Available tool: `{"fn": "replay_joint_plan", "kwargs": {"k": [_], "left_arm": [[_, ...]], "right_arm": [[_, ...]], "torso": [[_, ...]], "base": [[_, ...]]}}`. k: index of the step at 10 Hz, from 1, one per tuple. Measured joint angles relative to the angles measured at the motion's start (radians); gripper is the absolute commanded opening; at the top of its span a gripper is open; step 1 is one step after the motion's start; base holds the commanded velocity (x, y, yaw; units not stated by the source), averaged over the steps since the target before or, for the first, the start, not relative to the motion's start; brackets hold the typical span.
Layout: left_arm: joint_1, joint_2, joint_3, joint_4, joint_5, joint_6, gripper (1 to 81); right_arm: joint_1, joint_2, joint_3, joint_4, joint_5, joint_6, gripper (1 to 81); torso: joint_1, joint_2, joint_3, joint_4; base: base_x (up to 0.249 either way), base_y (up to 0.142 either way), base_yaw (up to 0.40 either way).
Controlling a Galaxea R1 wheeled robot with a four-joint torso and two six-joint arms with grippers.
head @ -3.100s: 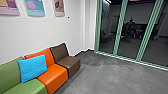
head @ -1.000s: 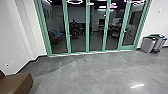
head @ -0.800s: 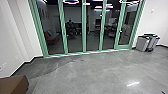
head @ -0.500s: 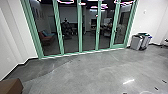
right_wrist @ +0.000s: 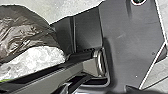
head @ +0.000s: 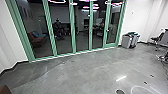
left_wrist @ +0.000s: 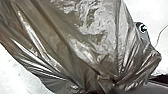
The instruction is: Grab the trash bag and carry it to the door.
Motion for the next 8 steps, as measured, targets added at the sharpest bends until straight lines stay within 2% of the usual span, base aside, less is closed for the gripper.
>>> {"fn": "replay_joint_plan", "kwargs": {"k": [5,8], "left_arm": [[0.000,0.000,0.000,0.000,0.002,0.000,1.0],[0.001,0.000,-0.001,0.000,0.001,0.000,1.0]], "right_arm": [[0.001,0.002,-0.001,-0.002,0.001,0.000,81.1],[0.001,0.005,-0.001,-0.003,0.001,0.000,81.1]], "torso": [[0.000,0.000,0.000,0.000],[0.000,0.000,0.000,0.000]], "base": [[0.000,0.000,-0.163],[0.000,0.000,-0.075]]}}
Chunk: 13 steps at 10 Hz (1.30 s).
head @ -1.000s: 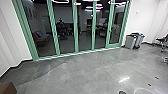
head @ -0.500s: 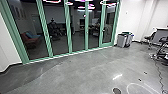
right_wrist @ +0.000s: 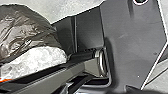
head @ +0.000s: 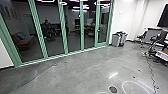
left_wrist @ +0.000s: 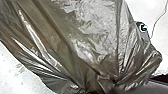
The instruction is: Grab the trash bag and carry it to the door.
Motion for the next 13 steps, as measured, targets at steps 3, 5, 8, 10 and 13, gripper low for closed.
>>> {"fn": "replay_joint_plan", "kwargs": {"k": [3,5,8,10,13], "left_arm": [[0.000,0.000,0.000,0.000,0.000,0.000,1.0],[0.000,0.000,0.000,0.000,0.000,0.000,1.0],[0.000,0.000,0.000,-0.001,0.000,0.000,1.0],[0.000,0.000,0.000,-0.001,0.000,0.000,1.0],[0.000,0.002,-0.011,-0.001,0.000,0.000,1.0]], "right_arm": [[0.000,0.000,0.000,0.000,0.000,0.000,81.1],[0.000,0.000,0.000,0.000,0.000,0.000,81.1],[0.000,0.000,0.000,0.000,0.000,0.000,81.1],[0.000,0.000,0.000,0.000,0.000,0.000,81.1],[-0.001,0.000,0.000,0.000,0.000,0.000,81.1]], "torso": [[0.000,0.000,0.000,0.000],[0.000,0.000,0.000,0.000],[0.000,0.000,0.000,0.000],[0.000,0.000,0.000,0.000],[0.000,0.000,0.000,0.000]], "base": [[0.000,0.000,0.000],[0.000,0.000,0.000],[0.000,0.000,0.000],[0.000,0.000,0.000],[0.000,0.000,0.000]]}}
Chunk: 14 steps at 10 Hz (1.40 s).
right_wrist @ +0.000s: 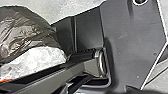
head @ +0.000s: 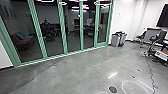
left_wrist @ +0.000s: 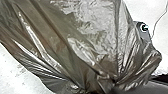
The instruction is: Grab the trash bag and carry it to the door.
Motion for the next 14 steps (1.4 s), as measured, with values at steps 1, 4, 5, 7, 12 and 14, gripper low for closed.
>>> {"fn": "replay_joint_plan", "kwargs": {"k": [1,4,5,7,12,14], "left_arm": [[0.000,0.000,-0.002,0.000,0.000,0.000,1.0],[0.000,0.000,-0.002,0.000,0.002,0.000,1.0],[-0.005,0.000,-0.002,0.000,-0.003,0.000,1.0],[0.005,0.000,-0.002,0.000,0.000,0.000,1.0],[-0.001,0.001,-0.003,0.000,0.000,0.000,1.0],[0.000,0.001,-0.003,0.000,0.000,0.000,1.0]], "right_arm": [[0.000,0.000,0.000,0.000,0.000,0.000,81.1],[-0.008,0.003,0.000,-0.001,0.000,0.000,81.1],[0.000,0.002,0.000,-0.001,0.004,0.000,81.1],[-0.007,0.003,0.000,-0.002,0.000,0.000,81.1],[-0.004,0.003,0.000,-0.002,0.000,0.000,81.1],[-0.003,0.003,0.000,-0.002,0.000,0.000,81.1]], "torso": [[0.000,0.000,0.000,0.000],[-0.001,0.000,0.000,0.000],[-0.001,0.000,0.000,0.000],[-0.001,0.000,0.000,0.000],[-0.001,0.000,0.000,0.000],[-0.001,0.000,0.000,0.000]], "base": [[0.075,0.000,0.000],[0.084,0.000,0.000],[0.096,0.000,0.000],[0.108,0.000,0.000],[0.133,0.000,0.000],[0.153,0.000,0.000]]}}
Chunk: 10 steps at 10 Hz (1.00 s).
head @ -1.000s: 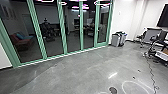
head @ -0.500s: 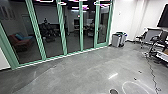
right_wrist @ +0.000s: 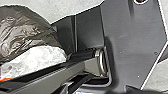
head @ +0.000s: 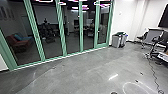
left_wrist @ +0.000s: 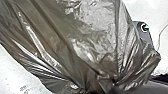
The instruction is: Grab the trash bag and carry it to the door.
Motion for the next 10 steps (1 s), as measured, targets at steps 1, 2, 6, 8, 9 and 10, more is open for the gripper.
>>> {"fn": "replay_joint_plan", "kwargs": {"k": [1,2,6,8,9,10], "left_arm": [[0.000,0.000,0.000,0.000,0.000,0.000,1.0],[0.000,0.000,0.000,0.000,0.000,0.000,1.0],[0.000,0.000,0.000,0.000,0.000,0.000,1.0],[0.000,0.000,0.000,0.000,0.000,0.000,1.0],[0.000,0.000,0.000,0.000,0.000,0.000,1.0],[0.000,0.000,0.000,0.000,0.000,0.000,1.0]], "right_arm": [[0.001,0.000,0.000,0.000,0.001,0.000,81.1],[0.001,0.000,-0.001,0.000,0.001,0.000,81.1],[-0.002,0.000,-0.004,0.000,0.001,0.000,81.1],[-0.002,0.000,-0.004,0.000,0.001,0.000,81.1],[-0.002,0.000,-0.004,0.000,0.001,0.000,81.1],[-0.002,0.000,-0.004,0.000,0.001,0.000,81.1]], "torso": [[0.000,0.000,0.000,0.000],[0.000,0.000,0.000,0.000],[0.000,0.000,0.000,0.000],[0.000,0.000,0.000,0.000],[0.000,0.000,0.000,0.000],[0.000,0.000,0.000,0.000]], "base": [[0.154,0.000,0.000],[0.155,0.000,0.000],[0.155,0.000,0.000],[0.154,0.000,0.000],[0.155,0.000,0.000],[0.154,0.000,0.000]]}}
